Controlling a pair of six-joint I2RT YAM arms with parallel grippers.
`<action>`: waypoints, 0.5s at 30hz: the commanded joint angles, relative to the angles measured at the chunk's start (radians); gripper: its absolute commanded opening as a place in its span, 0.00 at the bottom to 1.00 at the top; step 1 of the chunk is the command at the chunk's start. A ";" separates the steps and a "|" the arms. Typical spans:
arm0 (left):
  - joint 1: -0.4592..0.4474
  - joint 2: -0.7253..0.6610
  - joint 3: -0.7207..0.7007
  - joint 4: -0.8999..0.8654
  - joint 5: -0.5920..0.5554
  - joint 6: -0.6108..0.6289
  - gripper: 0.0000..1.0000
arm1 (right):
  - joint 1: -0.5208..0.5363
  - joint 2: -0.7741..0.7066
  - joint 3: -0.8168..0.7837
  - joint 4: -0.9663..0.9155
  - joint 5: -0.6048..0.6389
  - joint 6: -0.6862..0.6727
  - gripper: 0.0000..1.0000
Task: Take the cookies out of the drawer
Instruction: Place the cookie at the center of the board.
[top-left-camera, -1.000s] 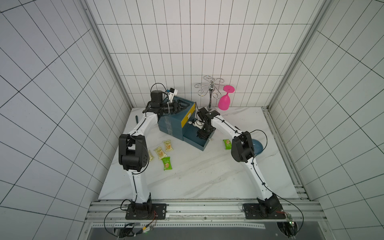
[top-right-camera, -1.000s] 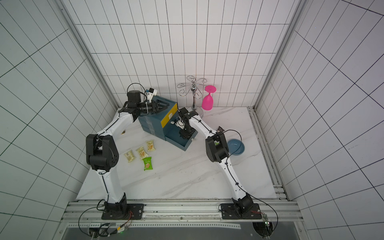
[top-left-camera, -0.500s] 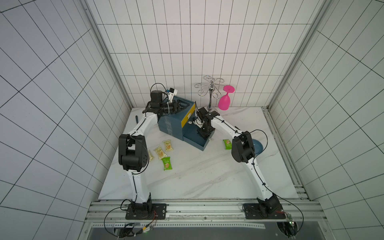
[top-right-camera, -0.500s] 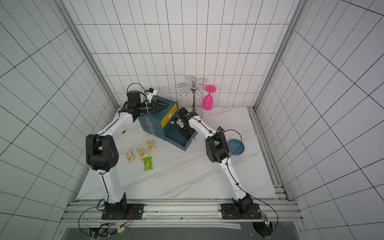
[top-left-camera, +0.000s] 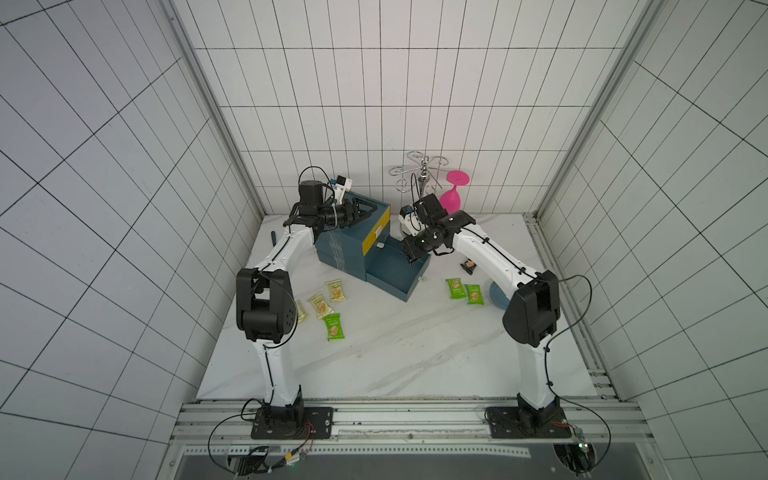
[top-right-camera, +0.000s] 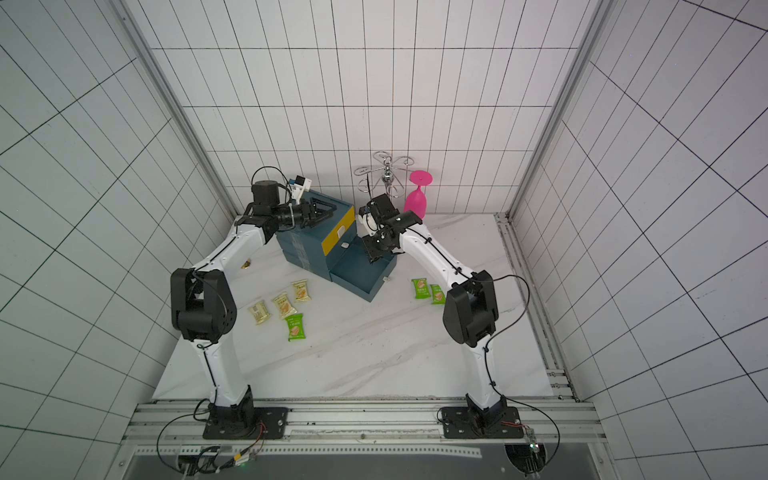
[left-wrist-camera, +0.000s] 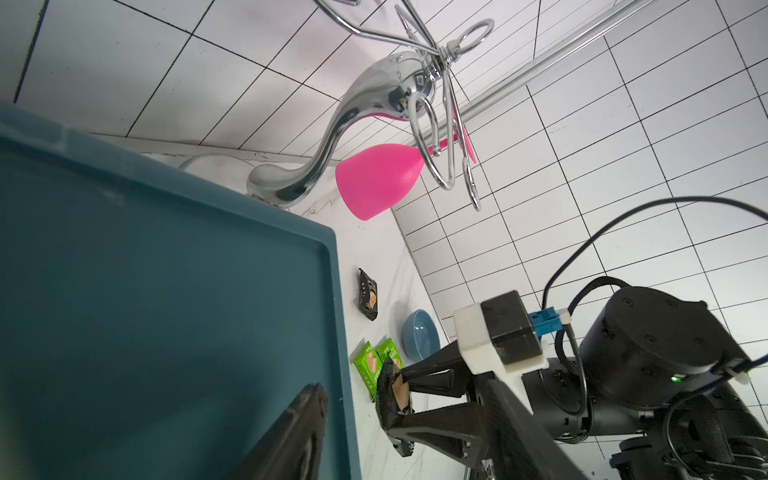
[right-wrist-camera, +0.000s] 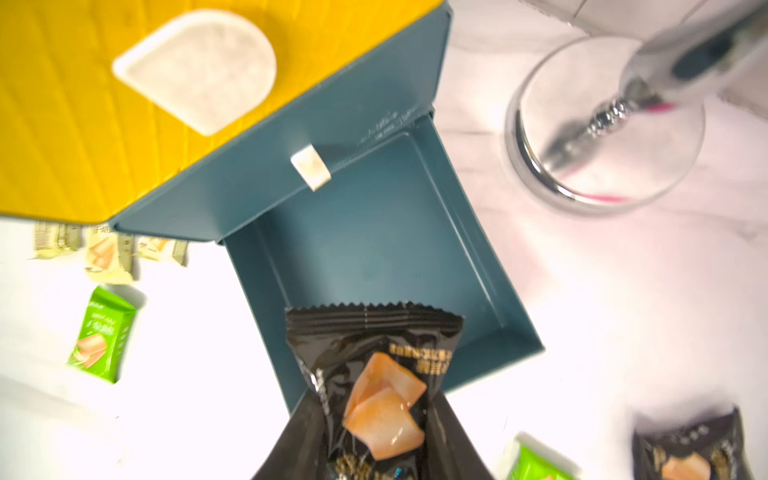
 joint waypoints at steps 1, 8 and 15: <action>0.002 0.062 -0.049 -0.164 -0.063 -0.037 0.67 | -0.083 -0.105 -0.157 -0.028 0.053 0.115 0.31; -0.026 0.024 -0.025 -0.046 -0.058 -0.159 0.72 | -0.188 -0.110 -0.322 -0.038 0.064 0.186 0.47; -0.021 0.037 -0.018 -0.091 -0.061 -0.127 0.71 | -0.223 -0.209 -0.439 0.148 -0.098 0.333 0.70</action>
